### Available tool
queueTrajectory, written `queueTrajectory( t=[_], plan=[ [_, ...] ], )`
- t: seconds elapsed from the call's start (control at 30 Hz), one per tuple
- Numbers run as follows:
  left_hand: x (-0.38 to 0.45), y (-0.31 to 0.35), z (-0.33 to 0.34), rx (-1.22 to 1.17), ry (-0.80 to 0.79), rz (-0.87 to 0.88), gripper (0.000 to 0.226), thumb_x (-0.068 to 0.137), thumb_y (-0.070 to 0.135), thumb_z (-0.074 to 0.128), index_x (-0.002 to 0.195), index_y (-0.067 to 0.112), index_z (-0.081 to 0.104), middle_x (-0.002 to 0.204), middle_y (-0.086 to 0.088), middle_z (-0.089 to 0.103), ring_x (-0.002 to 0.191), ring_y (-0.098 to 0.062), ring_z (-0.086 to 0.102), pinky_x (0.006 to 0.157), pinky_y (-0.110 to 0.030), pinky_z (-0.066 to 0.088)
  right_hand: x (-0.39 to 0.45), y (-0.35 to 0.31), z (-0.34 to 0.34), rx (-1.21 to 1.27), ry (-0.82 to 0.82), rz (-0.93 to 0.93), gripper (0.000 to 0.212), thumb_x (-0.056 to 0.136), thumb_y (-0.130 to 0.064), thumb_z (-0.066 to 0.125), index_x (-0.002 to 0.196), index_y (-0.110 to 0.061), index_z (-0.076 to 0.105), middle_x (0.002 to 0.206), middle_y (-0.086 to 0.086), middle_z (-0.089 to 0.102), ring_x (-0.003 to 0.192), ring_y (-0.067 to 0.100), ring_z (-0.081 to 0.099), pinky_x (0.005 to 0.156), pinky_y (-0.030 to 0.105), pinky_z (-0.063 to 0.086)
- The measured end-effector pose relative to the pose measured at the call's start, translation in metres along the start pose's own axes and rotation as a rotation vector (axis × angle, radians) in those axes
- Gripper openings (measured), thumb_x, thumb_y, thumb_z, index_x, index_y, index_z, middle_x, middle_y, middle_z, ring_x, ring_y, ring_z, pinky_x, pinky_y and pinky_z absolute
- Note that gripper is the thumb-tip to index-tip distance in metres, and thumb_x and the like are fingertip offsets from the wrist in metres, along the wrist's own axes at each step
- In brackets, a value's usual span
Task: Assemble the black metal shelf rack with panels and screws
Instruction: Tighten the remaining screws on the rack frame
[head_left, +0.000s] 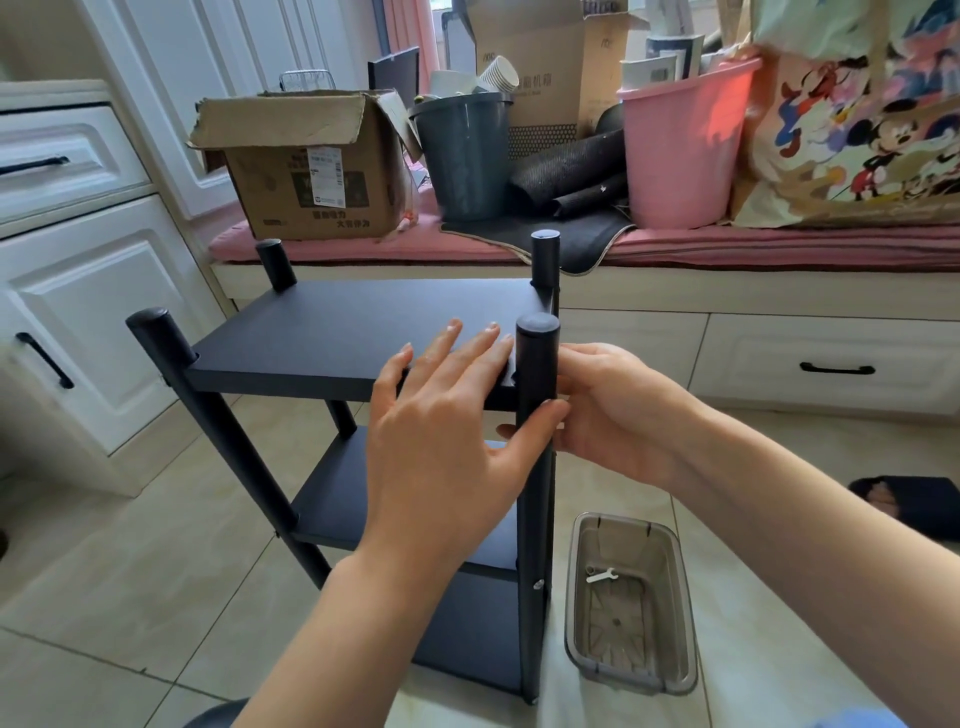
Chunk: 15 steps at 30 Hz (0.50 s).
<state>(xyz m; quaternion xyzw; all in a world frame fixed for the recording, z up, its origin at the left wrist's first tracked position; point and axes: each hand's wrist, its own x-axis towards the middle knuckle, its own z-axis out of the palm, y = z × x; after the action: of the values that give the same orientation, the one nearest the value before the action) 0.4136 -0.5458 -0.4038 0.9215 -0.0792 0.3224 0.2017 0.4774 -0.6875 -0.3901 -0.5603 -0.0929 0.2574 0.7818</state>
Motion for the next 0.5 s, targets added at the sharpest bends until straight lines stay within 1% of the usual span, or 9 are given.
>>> queueTrajectory(
  t=[0.1,0.2,0.3,0.37,0.43,0.5],
  plan=[
    [-0.0017,-0.0016,0.0005,0.027,0.009,0.004,0.068,0.088,0.067,0.042,0.134,0.021,0.064,0.139,0.007,0.061,0.140,-0.012,0.045,0.121,-0.046,0.022,-0.0011,0.0002,0.0009,0.005,-0.032,-0.007,0.044,0.087,-0.028,0.063,0.116,0.005,0.064,0.109,0.020,0.063,0.105,0.035,0.056,0.107,0.062,0.038],
    [-0.0016,-0.0003,0.0023,0.037,0.029,0.006,0.066,0.088,0.065,0.043,0.132,0.022,0.066,0.136,0.007,0.063,0.137,-0.013,0.050,0.121,-0.047,0.023,-0.0009,-0.0008,-0.0015,-0.006,-0.045,-0.024,0.045,0.078,-0.028,0.067,0.109,0.004,0.069,0.107,0.020,0.064,0.106,0.035,0.059,0.106,0.063,0.039],
    [-0.0012,0.0001,0.0043,0.039,0.056,0.018,0.063,0.089,0.063,0.045,0.130,0.021,0.067,0.133,0.005,0.066,0.134,-0.016,0.053,0.118,-0.049,0.029,-0.0007,-0.0006,-0.0051,-0.025,-0.055,-0.038,0.052,0.074,-0.029,0.071,0.111,0.007,0.068,0.108,0.023,0.063,0.108,0.037,0.059,0.102,0.065,0.042],
    [-0.0008,-0.0006,0.0055,0.063,0.069,0.033,0.062,0.089,0.062,0.046,0.129,0.020,0.068,0.131,0.003,0.067,0.132,-0.018,0.056,0.115,-0.046,0.033,-0.0001,0.0000,-0.0057,-0.034,-0.053,-0.049,0.054,0.074,-0.030,0.071,0.113,0.008,0.066,0.108,0.023,0.062,0.108,0.038,0.057,0.101,0.067,0.042],
    [-0.0001,-0.0018,0.0070,0.077,0.081,0.038,0.060,0.089,0.061,0.047,0.128,0.020,0.069,0.130,0.003,0.068,0.130,-0.018,0.057,0.112,-0.043,0.033,0.0009,0.0010,-0.0060,-0.048,-0.046,-0.055,0.058,0.075,-0.030,0.069,0.118,0.009,0.063,0.110,0.024,0.063,0.109,0.039,0.057,0.101,0.067,0.041],
    [0.0007,-0.0026,0.0089,0.062,0.098,0.035,0.059,0.089,0.061,0.049,0.127,0.021,0.069,0.129,0.004,0.068,0.129,-0.018,0.057,0.111,-0.040,0.032,0.0017,0.0027,-0.0063,-0.051,-0.035,-0.057,0.062,0.075,-0.032,0.069,0.122,0.009,0.061,0.116,0.029,0.063,0.115,0.042,0.058,0.103,0.065,0.041]
  ],
)
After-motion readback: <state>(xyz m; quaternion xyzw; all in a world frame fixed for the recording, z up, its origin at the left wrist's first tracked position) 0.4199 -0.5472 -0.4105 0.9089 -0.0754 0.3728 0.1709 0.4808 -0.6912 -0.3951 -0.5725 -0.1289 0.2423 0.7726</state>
